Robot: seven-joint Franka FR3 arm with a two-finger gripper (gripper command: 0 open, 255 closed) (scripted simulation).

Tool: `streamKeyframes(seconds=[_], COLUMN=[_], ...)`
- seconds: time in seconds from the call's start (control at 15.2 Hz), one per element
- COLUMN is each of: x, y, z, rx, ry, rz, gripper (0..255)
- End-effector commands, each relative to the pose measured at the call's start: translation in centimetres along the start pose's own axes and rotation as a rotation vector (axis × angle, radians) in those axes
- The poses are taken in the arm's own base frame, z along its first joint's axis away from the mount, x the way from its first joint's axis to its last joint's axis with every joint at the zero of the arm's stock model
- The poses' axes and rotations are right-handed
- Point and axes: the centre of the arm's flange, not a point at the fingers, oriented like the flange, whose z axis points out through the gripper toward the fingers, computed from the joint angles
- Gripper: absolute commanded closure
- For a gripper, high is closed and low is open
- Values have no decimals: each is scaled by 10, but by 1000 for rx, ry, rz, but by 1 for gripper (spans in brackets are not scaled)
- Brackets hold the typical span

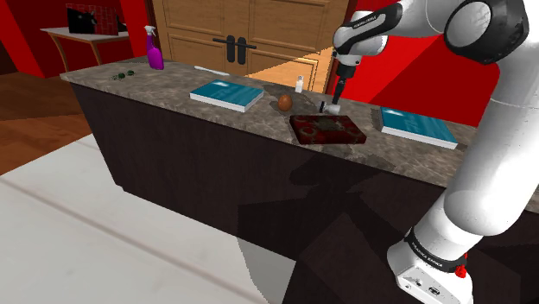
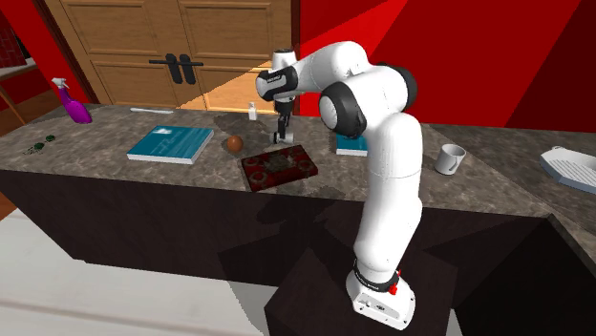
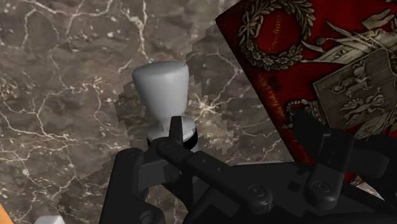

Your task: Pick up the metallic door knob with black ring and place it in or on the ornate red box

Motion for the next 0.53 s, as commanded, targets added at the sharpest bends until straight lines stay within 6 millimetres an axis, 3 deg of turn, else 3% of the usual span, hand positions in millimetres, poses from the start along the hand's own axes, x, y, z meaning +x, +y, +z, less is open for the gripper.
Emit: streamKeyframes(seconds=[0.0, 0.26, 0.46], x=[10, 28, 29], y=[19, 62, 64], z=[12, 39, 51], rx=[1, 2, 2], ry=[-5, -14, -14], rz=[-22, -62, -64], gripper=[0, 0, 0])
